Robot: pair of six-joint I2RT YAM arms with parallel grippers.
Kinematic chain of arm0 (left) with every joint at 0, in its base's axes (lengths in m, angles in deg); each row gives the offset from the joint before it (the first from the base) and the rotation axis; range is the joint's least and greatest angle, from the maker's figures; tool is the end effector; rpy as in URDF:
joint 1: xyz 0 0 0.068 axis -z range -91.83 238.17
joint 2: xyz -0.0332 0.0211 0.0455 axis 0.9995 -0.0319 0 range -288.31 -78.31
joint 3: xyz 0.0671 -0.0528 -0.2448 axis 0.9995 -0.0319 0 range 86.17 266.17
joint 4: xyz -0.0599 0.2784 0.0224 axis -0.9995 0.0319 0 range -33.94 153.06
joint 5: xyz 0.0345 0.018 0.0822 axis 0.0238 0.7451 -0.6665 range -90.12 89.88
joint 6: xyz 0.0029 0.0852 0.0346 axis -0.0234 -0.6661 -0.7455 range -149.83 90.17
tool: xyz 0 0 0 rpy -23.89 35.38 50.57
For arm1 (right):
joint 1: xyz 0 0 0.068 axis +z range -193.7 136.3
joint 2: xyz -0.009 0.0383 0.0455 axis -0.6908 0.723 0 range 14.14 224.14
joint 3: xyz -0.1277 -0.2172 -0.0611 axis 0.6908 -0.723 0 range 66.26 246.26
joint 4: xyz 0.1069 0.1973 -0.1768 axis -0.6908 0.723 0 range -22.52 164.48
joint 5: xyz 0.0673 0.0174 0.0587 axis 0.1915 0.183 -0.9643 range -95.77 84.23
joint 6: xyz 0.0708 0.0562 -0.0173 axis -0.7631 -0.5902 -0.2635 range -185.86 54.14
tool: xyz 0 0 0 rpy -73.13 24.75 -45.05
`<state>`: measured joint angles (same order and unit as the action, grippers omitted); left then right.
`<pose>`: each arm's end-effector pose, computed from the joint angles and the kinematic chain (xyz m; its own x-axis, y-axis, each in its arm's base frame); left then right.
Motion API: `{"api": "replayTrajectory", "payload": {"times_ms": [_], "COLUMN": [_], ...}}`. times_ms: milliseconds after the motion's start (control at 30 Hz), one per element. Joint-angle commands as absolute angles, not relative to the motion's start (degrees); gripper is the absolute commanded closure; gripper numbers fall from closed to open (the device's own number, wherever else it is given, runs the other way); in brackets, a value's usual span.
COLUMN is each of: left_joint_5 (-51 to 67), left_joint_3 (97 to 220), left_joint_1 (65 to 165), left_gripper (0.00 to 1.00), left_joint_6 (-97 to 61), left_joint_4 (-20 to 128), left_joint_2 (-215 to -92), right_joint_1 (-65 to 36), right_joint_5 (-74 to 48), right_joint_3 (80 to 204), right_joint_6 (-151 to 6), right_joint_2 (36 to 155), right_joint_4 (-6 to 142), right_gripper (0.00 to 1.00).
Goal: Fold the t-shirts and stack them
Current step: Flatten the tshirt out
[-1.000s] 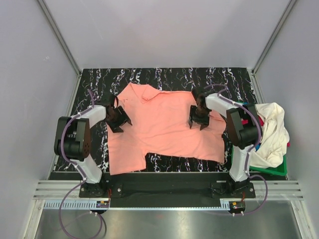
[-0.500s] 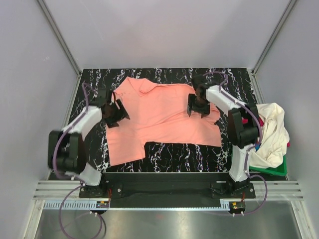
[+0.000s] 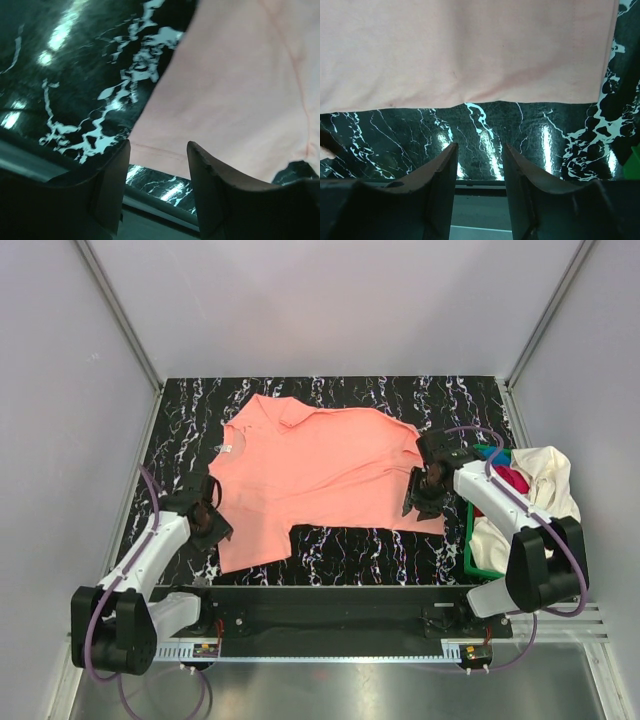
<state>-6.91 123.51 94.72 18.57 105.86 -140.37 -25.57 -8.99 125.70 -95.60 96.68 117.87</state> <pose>0.2153 -0.0149 0.1253 -0.6969 -0.6675 -0.2623 -0.6616 0.7395 -0.1240 0.2879 0.0991 0.1602 -0.9528 0.2092 -0.2199 0.1692 0.9675 0.1877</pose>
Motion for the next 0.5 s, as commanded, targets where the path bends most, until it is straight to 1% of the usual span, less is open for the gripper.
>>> {"api": "replayTrajectory", "payload": {"times_ms": [0, 67, 200, 400, 467], "left_joint_5": [-15.22, -15.15, -11.47, -7.25, -7.15], "left_joint_3": [124.05, 123.18, 120.80, 116.24, 116.06], "left_joint_1": [94.50, 94.50, 94.50, 94.50, 94.50], "left_gripper": [0.45, 0.44, 0.44, 0.48, 0.49], "left_joint_6": [26.66, 27.21, 27.82, 28.01, 27.83], "left_joint_4": [112.38, 113.02, 111.00, 105.82, 104.41], "left_joint_2": [-140.62, -141.94, -141.50, -142.29, -144.48], "right_joint_1": [-27.17, -27.70, -29.02, -30.34, -30.43], "right_joint_5": [-11.47, -11.74, -12.01, -12.45, -12.18], "right_joint_3": [125.15, 124.45, 123.13, 121.90, 121.72], "right_joint_6": [-97.94, -98.21, -97.68, -97.68, -97.77], "right_joint_2": [93.96, 93.25, 92.19, 91.05, 91.13], "right_joint_4": [116.35, 116.08, 116.08, 115.29, 115.29], "right_gripper": [0.53, 0.53, 0.54, 0.55, 0.55]}}
